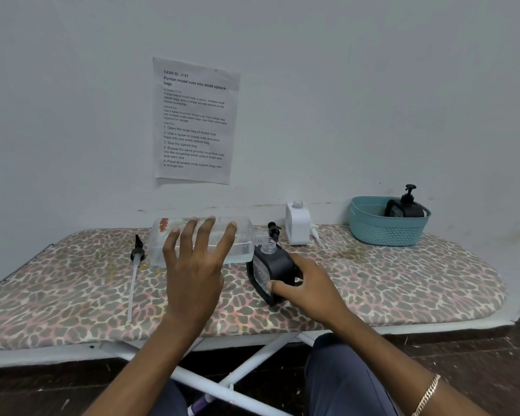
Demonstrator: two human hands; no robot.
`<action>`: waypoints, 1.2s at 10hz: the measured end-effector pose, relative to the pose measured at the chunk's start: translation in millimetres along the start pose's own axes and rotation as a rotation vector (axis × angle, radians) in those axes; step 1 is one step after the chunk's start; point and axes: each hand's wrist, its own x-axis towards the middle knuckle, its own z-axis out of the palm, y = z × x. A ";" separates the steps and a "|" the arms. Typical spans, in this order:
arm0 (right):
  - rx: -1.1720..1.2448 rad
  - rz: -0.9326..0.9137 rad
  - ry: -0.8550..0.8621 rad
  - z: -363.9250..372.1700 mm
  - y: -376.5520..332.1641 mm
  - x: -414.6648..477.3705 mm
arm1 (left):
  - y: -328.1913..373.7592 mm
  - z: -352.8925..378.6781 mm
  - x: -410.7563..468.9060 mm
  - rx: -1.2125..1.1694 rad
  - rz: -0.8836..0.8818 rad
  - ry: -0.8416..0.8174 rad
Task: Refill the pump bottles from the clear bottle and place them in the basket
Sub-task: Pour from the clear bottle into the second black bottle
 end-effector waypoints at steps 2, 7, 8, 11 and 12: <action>0.001 0.001 0.002 0.0 0.2 -0.4 | 0.0 -0.7 0.2 0.002 0.004 -0.002; -0.006 0.002 -0.002 0.3 0.1 0.3 | -0.1 -1.3 0.4 0.009 0.009 0.000; -0.014 0.001 0.002 0.3 0.0 -0.3 | -0.2 -1.4 0.6 0.008 0.012 -0.001; -0.011 0.002 0.004 0.1 -1.4 -0.5 | -0.4 -1.2 1.0 0.009 0.015 0.001; -0.010 -0.001 0.003 -0.2 -1.4 -0.8 | -0.5 -1.0 1.2 0.011 0.017 -0.001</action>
